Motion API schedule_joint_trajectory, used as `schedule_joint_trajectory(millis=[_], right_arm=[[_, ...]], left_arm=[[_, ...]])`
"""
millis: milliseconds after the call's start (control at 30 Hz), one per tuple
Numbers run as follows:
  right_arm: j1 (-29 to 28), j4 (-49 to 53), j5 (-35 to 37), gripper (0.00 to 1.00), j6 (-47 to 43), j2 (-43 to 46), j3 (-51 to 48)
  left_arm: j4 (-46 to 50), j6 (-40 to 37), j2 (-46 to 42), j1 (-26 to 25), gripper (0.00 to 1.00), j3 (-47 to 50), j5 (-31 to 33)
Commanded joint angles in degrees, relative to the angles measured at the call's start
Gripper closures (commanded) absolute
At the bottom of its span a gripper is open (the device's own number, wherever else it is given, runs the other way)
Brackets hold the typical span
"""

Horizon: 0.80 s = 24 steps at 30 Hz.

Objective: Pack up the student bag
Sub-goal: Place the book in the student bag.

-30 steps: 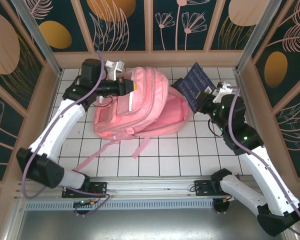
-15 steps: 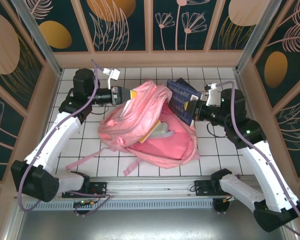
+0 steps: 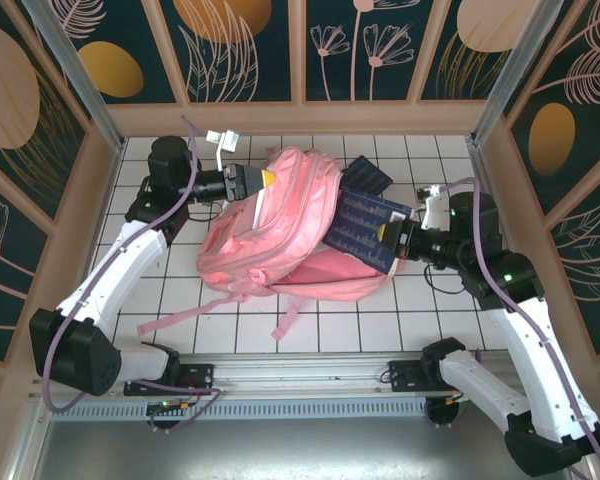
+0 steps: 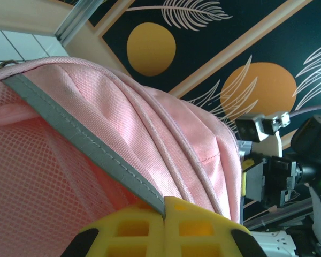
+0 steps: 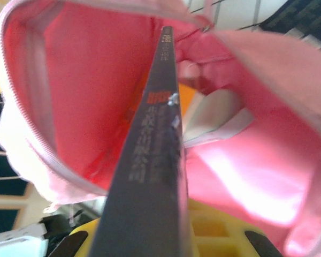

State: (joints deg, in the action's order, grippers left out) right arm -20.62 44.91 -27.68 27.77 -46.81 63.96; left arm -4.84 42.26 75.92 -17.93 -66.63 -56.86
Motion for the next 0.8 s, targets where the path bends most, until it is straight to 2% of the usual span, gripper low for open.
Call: schedule_joint_trajectory(millis=[0,67,167,300,467,567,600,667,767], right_arm=[[0.79,-13.23,-13.76,1.00,10.80,-0.27,-6.64],[0.78,-22.41,-17.75,1.00,16.62,-1.48,-11.24],[-0.34,-36.24,-19.82,1.00,23.62,-5.01,-16.86],[-7.94,-43.75,-14.37,1.00,23.01,-16.12,-16.99],[-17.96,-47.87,-3.15,1.00,22.34,-32.35,-10.24],[-20.98,-50.31,1.54,0.84,24.26,-40.85,-6.01],[-21.81,-50.44,3.06,0.75,24.62,-43.07,-4.70],[-22.98,-50.37,5.33,0.37,24.06,-45.00,-2.36],[-23.23,-48.68,9.25,0.14,21.79,-42.36,-1.73]], left_arm=[[-16.60,3.59,-0.70,0.46,1.00,-1.71,-3.57],[-18.47,4.61,-0.72,0.50,1.00,-1.66,-3.95],[-20.82,6.45,-0.44,0.46,1.00,-1.58,-4.83],[-22.98,8.18,-0.54,0.45,1.00,-1.31,-5.27],[-24.48,9.45,-0.68,0.37,1.00,-1.48,-5.48],[-24.26,9.33,-0.87,0.38,1.00,-1.48,-5.37],[-23.73,8.88,-0.97,0.46,1.00,-1.61,-5.24],[-21.36,7.27,-1.23,0.45,1.00,-1.99,-4.63],[-17.99,4.91,-1.30,0.51,1.00,-2.26,-3.70]])
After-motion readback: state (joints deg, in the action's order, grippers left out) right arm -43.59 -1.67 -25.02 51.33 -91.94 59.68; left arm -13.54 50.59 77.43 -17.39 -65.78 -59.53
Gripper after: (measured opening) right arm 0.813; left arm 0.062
